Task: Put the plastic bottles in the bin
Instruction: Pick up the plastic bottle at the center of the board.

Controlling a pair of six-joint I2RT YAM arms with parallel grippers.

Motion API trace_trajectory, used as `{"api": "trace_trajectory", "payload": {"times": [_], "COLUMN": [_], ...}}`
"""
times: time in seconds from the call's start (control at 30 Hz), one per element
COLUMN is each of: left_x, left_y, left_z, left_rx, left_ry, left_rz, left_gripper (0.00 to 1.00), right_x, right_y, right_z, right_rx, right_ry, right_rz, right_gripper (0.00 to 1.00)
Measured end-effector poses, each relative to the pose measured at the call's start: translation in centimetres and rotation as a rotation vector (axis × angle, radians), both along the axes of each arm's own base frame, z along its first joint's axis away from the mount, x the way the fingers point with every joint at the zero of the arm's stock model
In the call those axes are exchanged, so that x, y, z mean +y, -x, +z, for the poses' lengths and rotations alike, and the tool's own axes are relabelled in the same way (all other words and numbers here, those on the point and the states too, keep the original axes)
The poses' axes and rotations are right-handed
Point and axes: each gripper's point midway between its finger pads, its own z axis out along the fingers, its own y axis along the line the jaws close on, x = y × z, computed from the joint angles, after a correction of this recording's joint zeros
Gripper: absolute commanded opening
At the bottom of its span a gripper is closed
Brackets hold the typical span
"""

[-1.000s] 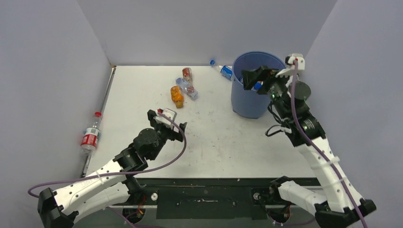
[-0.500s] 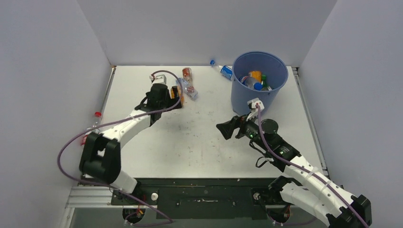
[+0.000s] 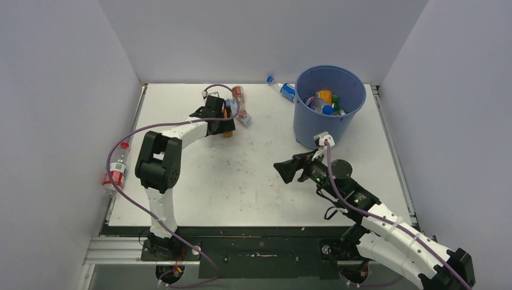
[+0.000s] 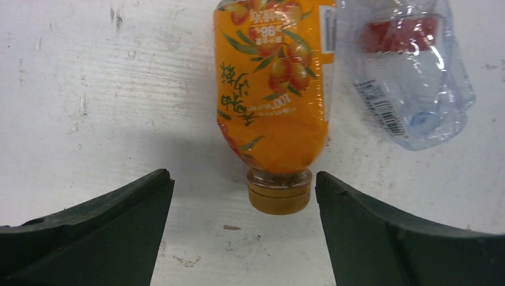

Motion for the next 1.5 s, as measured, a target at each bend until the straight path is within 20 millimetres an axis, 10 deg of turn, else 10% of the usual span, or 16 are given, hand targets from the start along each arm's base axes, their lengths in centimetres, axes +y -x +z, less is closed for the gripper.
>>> {"api": "trace_trajectory", "payload": {"times": [0.67,0.87,1.07,1.17,1.33,1.5], "left_x": [-0.1,1.0,-0.8,-5.1,-9.4,-8.5], "left_y": [0.5,3.9,11.0,17.5,27.2,29.5], "left_z": [-2.9,3.1,20.8,25.5,22.8,17.7], "left_rx": [0.039,-0.049,-0.559,-0.761,-0.916,-0.991], "left_ry": [0.041,0.035,0.128,0.115,-0.075,-0.431], "left_rz": [0.002,-0.059,-0.274,-0.565,-1.116,-1.365], "left_gripper": [0.09,0.00,0.00,0.00,0.00,0.00], "right_x": [-0.2,-0.2,-0.3,-0.5,-0.3,0.8], "right_y": [0.4,0.4,0.5,0.6,1.0,3.1], "right_z": [1.6,3.8,10.0,13.6,18.8,19.0], "right_rx": [-0.036,-0.059,-0.134,-0.162,-0.163,-0.088], "right_ry": [-0.028,-0.035,-0.042,-0.041,-0.026,0.014], "right_rz": [0.001,0.004,0.009,0.010,0.043,0.174], "right_gripper": [0.96,0.98,1.00,1.00,0.92,0.90]}}
